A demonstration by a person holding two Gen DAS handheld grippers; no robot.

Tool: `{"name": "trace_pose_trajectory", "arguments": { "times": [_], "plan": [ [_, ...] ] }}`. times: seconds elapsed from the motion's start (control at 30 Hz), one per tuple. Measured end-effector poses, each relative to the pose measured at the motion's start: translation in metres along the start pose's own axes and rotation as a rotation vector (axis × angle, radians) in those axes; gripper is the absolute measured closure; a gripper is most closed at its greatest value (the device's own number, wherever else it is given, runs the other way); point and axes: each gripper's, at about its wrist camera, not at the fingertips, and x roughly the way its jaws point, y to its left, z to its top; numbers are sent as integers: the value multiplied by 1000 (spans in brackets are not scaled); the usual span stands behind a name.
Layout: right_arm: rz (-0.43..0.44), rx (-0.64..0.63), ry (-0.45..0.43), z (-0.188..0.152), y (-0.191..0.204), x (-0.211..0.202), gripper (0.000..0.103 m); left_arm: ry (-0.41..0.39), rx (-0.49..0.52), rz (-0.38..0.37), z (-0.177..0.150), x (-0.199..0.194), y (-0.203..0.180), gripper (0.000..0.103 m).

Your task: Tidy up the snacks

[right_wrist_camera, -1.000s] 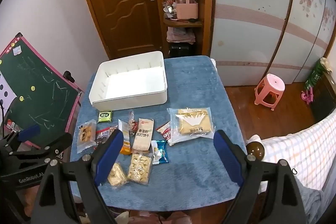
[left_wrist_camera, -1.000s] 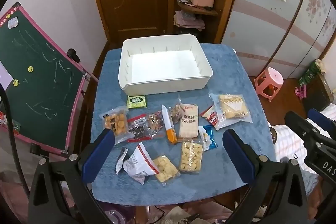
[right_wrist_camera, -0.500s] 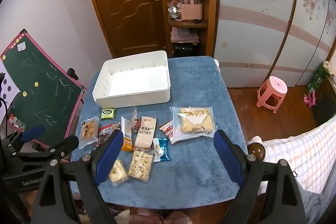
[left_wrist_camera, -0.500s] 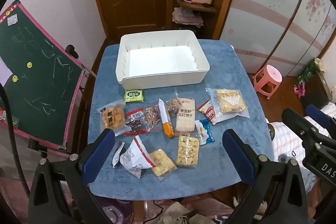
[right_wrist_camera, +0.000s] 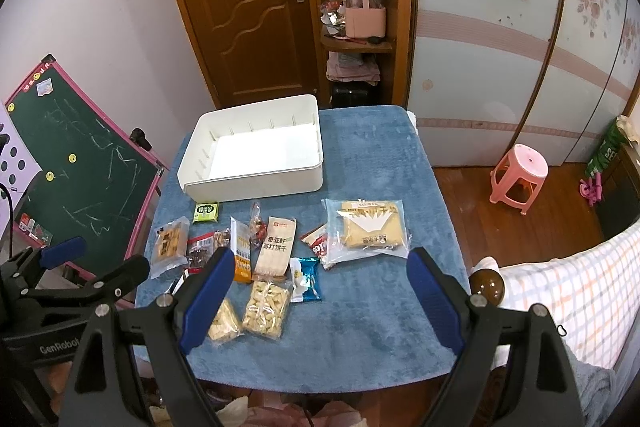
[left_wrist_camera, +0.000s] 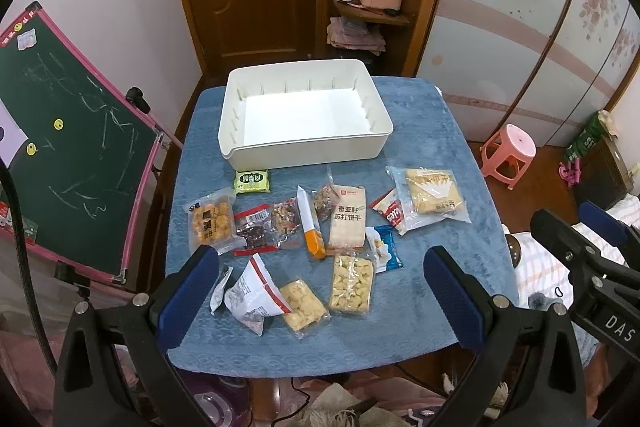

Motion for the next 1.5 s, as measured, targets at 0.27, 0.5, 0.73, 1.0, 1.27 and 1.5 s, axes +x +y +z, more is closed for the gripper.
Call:
{"name": "trace_pose_trajectory", "arguments": {
  "times": [0.27, 0.5, 0.73, 1.0, 1.27, 1.5],
  "plan": [
    [6, 1, 0, -6, -2, -2, 14, 0, 2, 9, -4, -3, -2, 1],
    [21, -6, 2, -10, -9, -3, 14, -7, -5, 27, -8, -6, -9, 1],
    [41, -27, 3, -4, -15, 0, 14, -17, -22, 50, -8, -6, -19, 1],
    [58, -38, -2, 1, -23, 3, 15, -23, -31, 64, -9, -5, -27, 1],
    [59, -36, 0, 1, -24, 5, 14, -21, -27, 64, -9, -5, -26, 1],
    [85, -40, 4, 2, -25, 11, 14, -20, -29, 77, -10, -6, -27, 1]
  ]
}}
